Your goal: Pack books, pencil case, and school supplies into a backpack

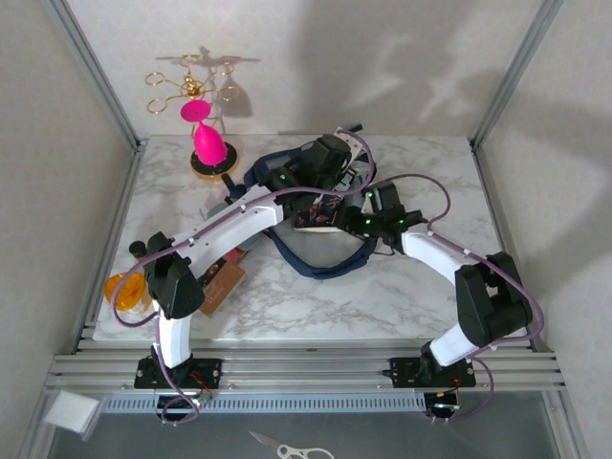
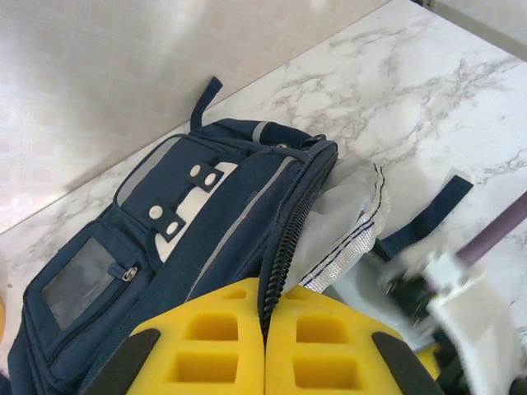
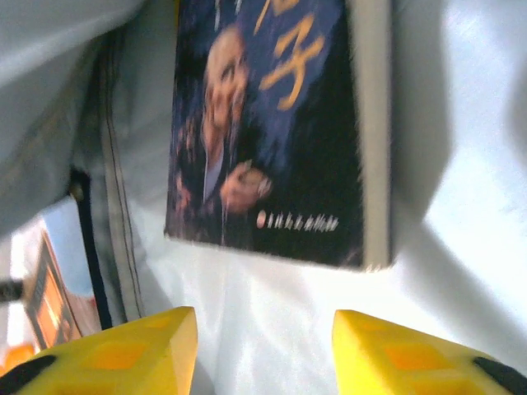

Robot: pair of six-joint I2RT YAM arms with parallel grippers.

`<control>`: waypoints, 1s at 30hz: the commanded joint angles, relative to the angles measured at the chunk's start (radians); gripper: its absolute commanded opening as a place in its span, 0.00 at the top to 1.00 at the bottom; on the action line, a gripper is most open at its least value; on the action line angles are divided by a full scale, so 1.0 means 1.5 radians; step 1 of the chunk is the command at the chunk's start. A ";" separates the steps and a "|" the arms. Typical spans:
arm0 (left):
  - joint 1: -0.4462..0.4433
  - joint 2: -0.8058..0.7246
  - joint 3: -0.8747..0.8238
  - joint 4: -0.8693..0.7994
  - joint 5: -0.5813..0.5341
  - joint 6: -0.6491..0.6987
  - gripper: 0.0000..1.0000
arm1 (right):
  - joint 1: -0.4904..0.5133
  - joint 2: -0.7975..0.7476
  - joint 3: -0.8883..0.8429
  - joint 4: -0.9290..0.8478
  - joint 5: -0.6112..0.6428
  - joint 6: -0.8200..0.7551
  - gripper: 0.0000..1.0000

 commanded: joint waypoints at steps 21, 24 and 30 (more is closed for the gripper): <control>0.002 -0.048 -0.049 0.065 0.039 -0.081 0.88 | 0.006 -0.007 -0.023 0.067 0.094 -0.091 0.84; 0.003 -0.062 -0.086 0.060 0.077 -0.127 0.73 | -0.002 -0.120 -0.083 -0.003 0.121 -0.078 0.80; 0.014 -0.180 -0.258 0.077 0.149 -0.261 0.47 | -0.007 -0.263 -0.052 -0.191 0.219 -0.070 0.73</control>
